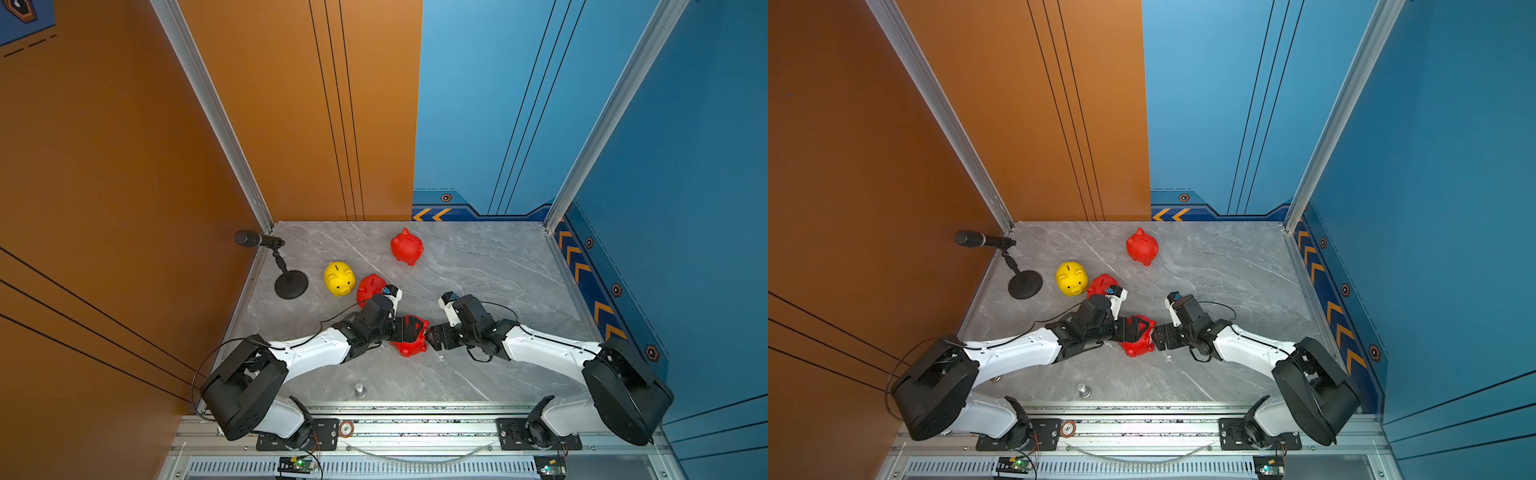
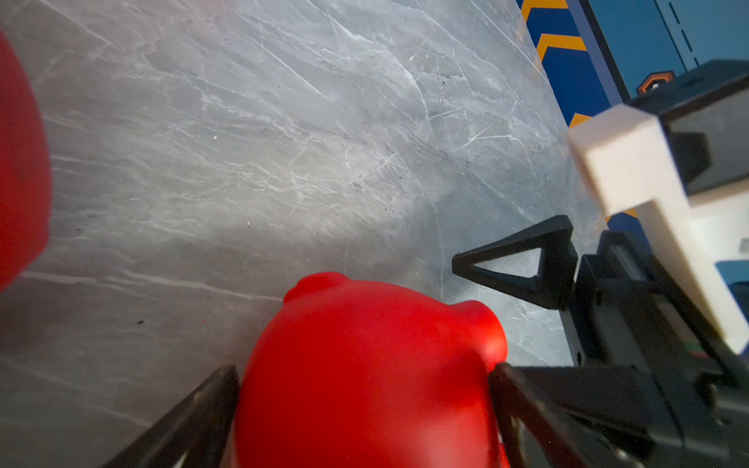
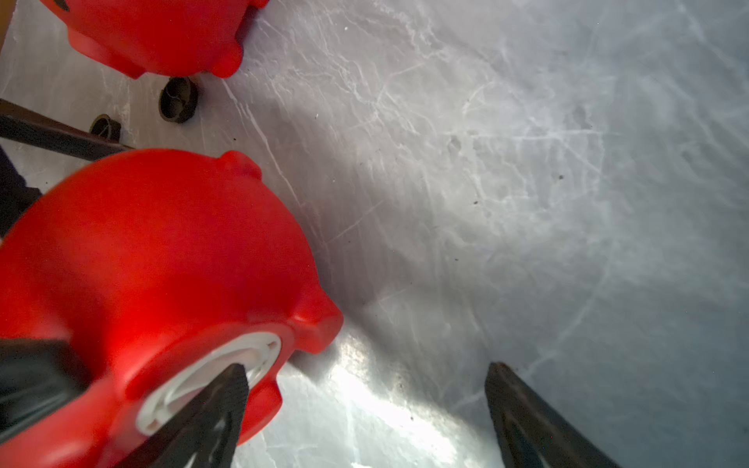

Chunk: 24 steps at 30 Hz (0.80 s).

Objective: Open piggy banks
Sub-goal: Adjust the piggy bank at the center of the board, then open the lid on the piggy bank.

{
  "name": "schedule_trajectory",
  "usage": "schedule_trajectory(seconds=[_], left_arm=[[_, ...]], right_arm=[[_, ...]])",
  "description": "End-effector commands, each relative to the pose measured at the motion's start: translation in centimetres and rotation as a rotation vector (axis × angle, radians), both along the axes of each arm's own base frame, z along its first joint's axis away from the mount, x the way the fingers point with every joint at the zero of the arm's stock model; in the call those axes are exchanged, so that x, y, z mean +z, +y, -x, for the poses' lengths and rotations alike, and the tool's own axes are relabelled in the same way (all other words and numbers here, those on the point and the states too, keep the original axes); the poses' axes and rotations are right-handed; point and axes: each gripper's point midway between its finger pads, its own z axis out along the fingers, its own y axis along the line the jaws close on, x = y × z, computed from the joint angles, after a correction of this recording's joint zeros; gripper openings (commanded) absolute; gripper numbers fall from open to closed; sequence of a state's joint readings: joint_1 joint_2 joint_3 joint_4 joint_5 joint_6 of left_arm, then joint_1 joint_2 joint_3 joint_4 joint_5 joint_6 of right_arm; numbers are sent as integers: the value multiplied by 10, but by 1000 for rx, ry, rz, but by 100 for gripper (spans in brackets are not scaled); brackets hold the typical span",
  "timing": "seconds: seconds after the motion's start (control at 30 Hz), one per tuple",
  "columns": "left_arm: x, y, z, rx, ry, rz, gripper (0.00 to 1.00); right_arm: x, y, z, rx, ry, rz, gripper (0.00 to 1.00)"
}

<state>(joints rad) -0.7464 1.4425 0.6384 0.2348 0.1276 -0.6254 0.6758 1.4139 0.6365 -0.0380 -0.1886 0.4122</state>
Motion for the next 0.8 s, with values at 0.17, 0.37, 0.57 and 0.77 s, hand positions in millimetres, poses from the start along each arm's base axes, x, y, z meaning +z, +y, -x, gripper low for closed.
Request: schedule_trajectory(seconds=[0.17,0.37,0.57,0.77], left_arm=[[-31,11,4,75,42,-51,98],[-57,21,13,114,117,-27,99],[-74,32,18,146,162,9,99],[-80,36,19,154,176,1,99]], right_arm=[[0,5,-4,-11,-28,-12,93],[6,2,-4,2,-38,-48,93],[3,-12,-4,16,-31,-119,90],[19,-3,-2,92,-95,-253,68]])
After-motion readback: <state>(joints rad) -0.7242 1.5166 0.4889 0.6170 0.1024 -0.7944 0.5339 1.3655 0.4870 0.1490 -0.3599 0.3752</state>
